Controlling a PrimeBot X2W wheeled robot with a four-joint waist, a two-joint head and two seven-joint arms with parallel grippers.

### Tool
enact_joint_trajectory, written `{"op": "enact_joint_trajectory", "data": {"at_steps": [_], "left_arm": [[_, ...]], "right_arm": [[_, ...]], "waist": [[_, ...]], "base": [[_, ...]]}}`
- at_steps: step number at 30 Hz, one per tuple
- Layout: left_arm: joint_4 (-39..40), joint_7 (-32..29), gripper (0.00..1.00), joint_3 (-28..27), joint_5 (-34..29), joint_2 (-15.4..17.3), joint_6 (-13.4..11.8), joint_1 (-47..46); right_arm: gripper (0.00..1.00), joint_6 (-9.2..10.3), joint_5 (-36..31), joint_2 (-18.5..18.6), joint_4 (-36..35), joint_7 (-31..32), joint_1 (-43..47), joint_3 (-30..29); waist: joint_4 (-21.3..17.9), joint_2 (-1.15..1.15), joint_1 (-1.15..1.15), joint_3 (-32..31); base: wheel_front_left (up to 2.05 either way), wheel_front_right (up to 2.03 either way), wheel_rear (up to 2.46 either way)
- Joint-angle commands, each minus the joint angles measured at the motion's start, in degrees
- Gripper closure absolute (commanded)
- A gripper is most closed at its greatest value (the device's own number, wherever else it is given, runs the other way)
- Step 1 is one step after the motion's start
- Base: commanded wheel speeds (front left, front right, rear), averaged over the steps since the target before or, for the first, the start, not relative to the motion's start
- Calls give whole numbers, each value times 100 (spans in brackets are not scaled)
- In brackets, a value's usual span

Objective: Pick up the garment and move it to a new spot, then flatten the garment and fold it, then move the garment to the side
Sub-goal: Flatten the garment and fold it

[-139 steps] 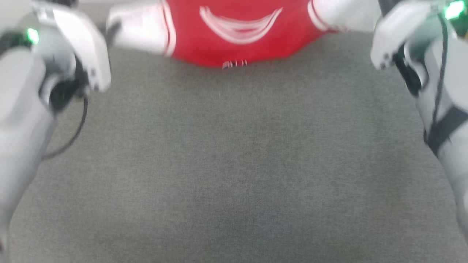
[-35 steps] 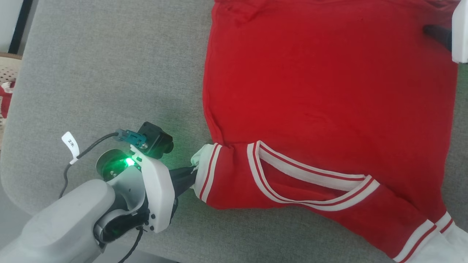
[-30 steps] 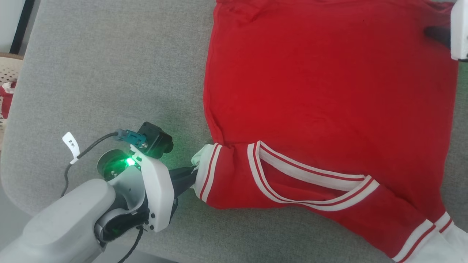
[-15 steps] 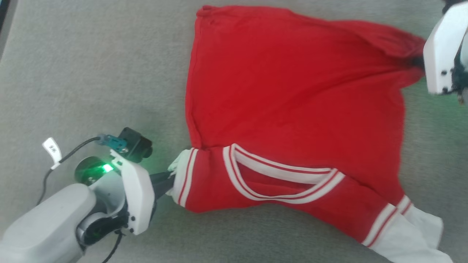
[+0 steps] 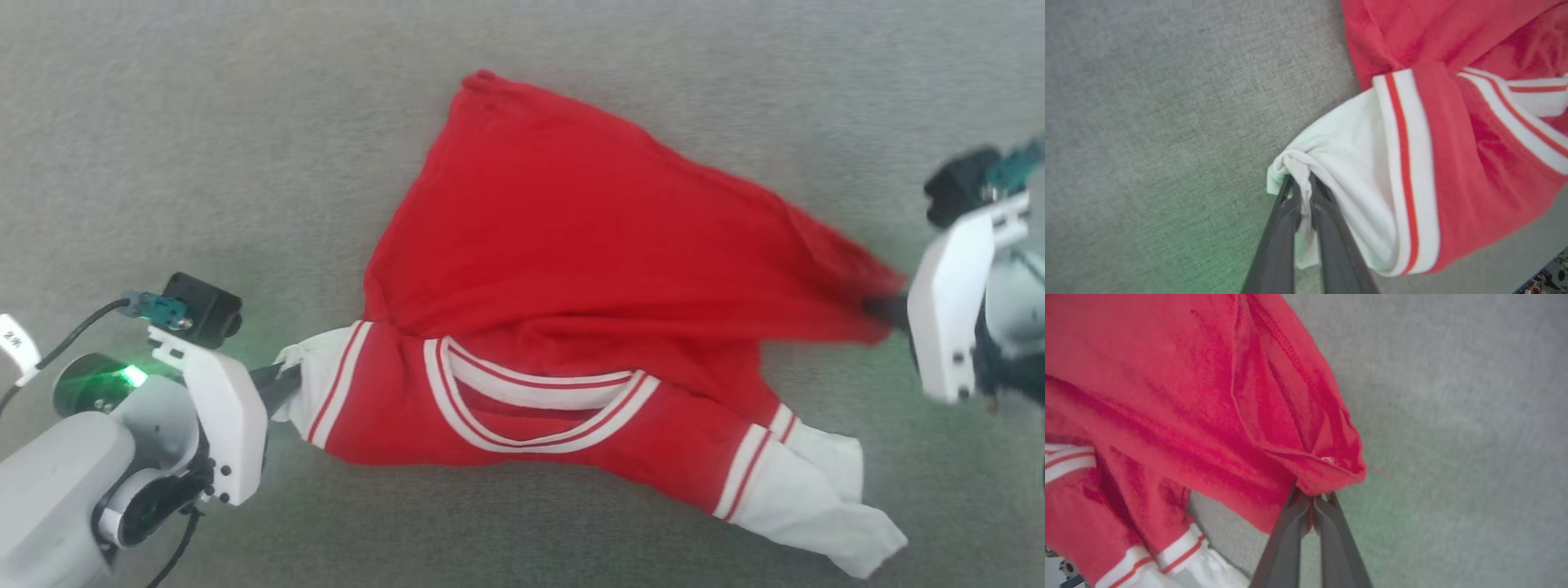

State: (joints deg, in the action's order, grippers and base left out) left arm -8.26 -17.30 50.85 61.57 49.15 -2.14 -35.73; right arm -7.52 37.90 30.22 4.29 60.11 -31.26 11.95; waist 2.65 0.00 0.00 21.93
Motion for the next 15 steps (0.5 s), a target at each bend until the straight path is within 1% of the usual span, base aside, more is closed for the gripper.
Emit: {"op": "enact_joint_trajectory", "data": {"at_steps": [1,5,8,11,15], "left_arm": [[-2,7,100,-25,67,36,-86,86],[116,28,100,-50,71,123,-144,143],[160,19,100,-42,50,142,-174,155],[161,5,100,-29,69,125,-183,169],[107,-3,100,20,38,114,-166,181]], "right_arm": [[100,6,-5,-96,-236,38,369,-153],[100,6,-161,-348,-840,51,1222,-663],[100,5,-323,-628,-1054,-111,1713,-1003],[100,5,-496,-895,-955,-365,2004,-1171],[100,6,-755,-1105,-433,-750,2057,-1118]], "waist": [[-170,0,0,-95],[-272,0,0,-92],[-297,0,0,-83],[-303,0,0,-83],[-316,0,0,-117]], "base": [[0,0,0],[0,0,0],[0,0,0],[0,0,0],[0,0,0]]}}
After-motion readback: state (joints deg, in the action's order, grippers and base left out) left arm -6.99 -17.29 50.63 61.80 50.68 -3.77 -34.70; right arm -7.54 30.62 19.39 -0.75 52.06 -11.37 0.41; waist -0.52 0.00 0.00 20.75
